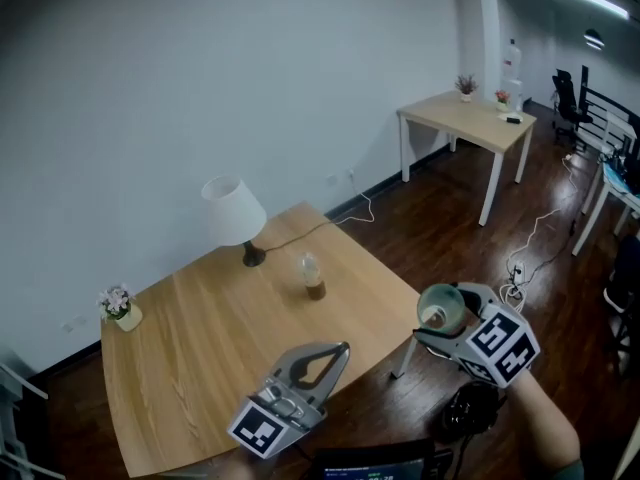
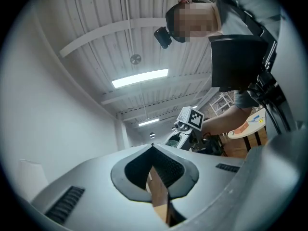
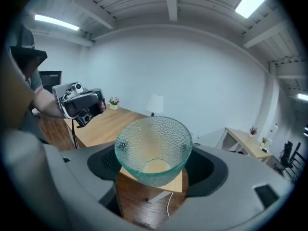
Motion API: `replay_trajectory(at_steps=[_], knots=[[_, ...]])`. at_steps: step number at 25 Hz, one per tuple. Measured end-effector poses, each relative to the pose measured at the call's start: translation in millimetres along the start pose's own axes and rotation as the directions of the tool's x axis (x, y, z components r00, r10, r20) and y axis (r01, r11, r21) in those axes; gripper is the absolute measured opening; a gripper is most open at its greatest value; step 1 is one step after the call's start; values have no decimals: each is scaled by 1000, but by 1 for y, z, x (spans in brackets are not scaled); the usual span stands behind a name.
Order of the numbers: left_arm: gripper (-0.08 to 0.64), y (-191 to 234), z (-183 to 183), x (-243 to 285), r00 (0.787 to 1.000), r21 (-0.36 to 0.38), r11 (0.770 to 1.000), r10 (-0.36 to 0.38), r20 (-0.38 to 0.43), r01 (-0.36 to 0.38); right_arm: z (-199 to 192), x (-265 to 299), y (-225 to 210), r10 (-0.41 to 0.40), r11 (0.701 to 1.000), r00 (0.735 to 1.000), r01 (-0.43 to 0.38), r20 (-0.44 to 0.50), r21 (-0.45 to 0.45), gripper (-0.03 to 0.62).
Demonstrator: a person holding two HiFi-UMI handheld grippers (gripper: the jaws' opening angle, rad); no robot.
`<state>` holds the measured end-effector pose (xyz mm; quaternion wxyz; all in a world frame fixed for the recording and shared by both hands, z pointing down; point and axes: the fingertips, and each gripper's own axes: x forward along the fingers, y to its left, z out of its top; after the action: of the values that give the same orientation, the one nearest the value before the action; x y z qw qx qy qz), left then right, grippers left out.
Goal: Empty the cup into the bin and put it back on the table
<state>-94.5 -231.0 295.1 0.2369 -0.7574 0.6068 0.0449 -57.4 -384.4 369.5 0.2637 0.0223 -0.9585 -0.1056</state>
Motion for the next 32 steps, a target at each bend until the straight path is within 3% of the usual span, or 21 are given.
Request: replay_trajectory(at_steps=[9,16,23,32], knots=[[-8,66,17,-81,987,36,986,162,-24,-161,60,65,66,116,992,993,-115,18,-58,388],[-9,104,28,-154,957,80,957,285,-58,-280,103,116,133,230,969,973,-225,34,-102,388],[-8,136,41,-241,904,139,906,415,-107,-399,142,167,205,340,932,939,-329,52,-153,388],[-8,162,54,-331,806,203,815,573,-145,-543,182,216,291,491,856,869,-470,56,-216,388]])
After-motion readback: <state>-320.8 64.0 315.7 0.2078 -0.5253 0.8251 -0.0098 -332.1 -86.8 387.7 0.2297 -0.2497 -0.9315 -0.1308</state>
